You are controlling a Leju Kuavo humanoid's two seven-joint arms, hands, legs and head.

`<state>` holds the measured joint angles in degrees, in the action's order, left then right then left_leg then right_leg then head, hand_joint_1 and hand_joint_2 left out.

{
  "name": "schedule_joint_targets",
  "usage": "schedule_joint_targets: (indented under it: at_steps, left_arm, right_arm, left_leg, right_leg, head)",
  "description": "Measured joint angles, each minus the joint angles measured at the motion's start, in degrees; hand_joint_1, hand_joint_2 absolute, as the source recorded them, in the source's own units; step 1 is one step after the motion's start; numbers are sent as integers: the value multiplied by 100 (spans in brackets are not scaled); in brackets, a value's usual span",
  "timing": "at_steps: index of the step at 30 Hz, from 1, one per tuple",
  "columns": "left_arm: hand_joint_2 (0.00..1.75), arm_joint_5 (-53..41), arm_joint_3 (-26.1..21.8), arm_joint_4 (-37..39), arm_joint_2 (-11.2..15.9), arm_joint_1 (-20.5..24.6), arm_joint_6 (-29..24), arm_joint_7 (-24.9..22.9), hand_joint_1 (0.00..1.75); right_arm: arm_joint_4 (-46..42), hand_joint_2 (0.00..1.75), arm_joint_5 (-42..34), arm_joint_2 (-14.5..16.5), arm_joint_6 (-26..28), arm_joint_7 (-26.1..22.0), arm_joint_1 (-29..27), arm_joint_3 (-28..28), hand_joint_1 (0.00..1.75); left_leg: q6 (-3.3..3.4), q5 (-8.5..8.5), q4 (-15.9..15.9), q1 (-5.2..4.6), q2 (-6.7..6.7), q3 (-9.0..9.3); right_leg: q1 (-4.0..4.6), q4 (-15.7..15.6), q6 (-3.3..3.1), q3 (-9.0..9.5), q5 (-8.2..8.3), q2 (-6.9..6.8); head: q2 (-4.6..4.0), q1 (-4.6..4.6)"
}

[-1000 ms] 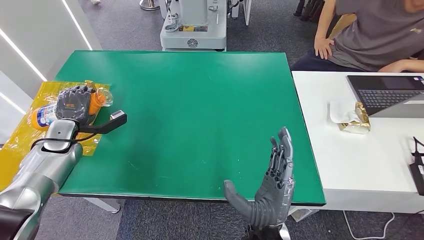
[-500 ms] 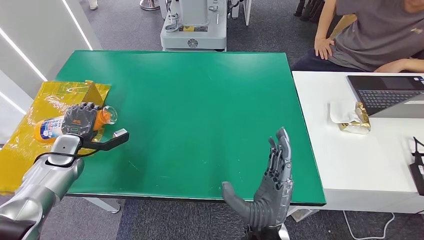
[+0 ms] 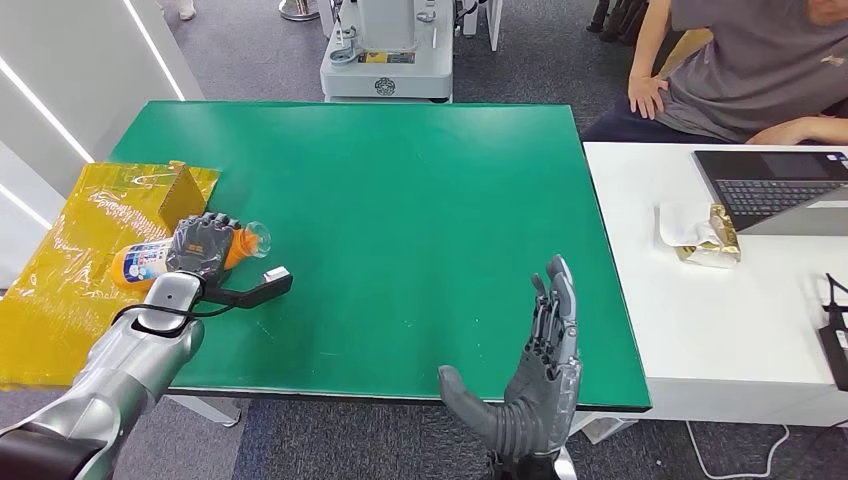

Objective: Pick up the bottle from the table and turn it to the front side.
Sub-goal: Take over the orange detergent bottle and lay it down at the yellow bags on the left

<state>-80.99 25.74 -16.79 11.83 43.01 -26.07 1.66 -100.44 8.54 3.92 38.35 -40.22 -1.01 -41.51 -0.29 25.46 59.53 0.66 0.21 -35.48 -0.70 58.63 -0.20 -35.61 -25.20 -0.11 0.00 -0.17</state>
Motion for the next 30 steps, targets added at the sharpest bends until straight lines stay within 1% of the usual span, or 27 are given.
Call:
schedule_joint_targets:
  at_steps: [8, 12, 22, 24, 26, 28, 30]
  left_arm:
    - [175, -142, -2, 50, -3, -37, 339, -311, 175]
    - [175, -246, -3, 60, 60, -88, 519, -451, 175]
    - [175, -341, -8, 94, 270, -241, 549, -574, 175]
    - [175, -343, -8, 98, 290, -263, 548, -576, 160]
    - [175, -343, -10, 98, 303, -284, 545, -587, 72]
    - [175, -348, -15, 98, 315, -317, 528, -623, 0]
    - [175, -373, -20, 99, 323, -361, 492, -660, 0]
  right_arm:
    - [32, 175, -84, -17, -86, 0, 47, -49, 0]
    - [33, 175, -123, -27, -109, 0, 65, -74, 0]
    - [55, 175, -177, -43, -199, 0, 79, -85, 0]
    - [56, 175, -178, -45, -200, 0, 79, -85, 0]
    - [60, 175, -177, -46, -200, 0, 79, -85, 0]
    - [69, 175, -178, -46, -201, 0, 81, -85, 0]
    - [87, 175, -181, -46, -202, 0, 86, -85, 0]
  left_leg:
    - [0, 0, -3, 0, 0, 0]
    - [0, 0, -3, 0, 2, 1]
    - [-1, 0, -5, 0, 0, 1]
    - [-1, 0, -5, 0, 0, 1]
    - [-1, 0, -5, 0, 0, 1]
    - [-1, 0, -5, 0, 0, 1]
    - [-1, 0, -4, 0, 0, 1]
  right_leg:
    - [0, 2, 0, 0, 0, 0]
    - [0, 2, 0, 1, 0, 2]
    - [0, 2, -4, 1, -3, -1]
    - [0, 2, -4, 1, -3, -1]
    - [0, 2, -4, 1, -3, -1]
    - [0, 2, -4, 1, -3, 0]
    - [0, 1, -4, 1, -3, 0]
  head:
    - [0, 0]
    - [0, 0]
    - [0, 0]
    - [0, 0]
    - [0, 0]
    - [0, 0]
    - [0, 0]
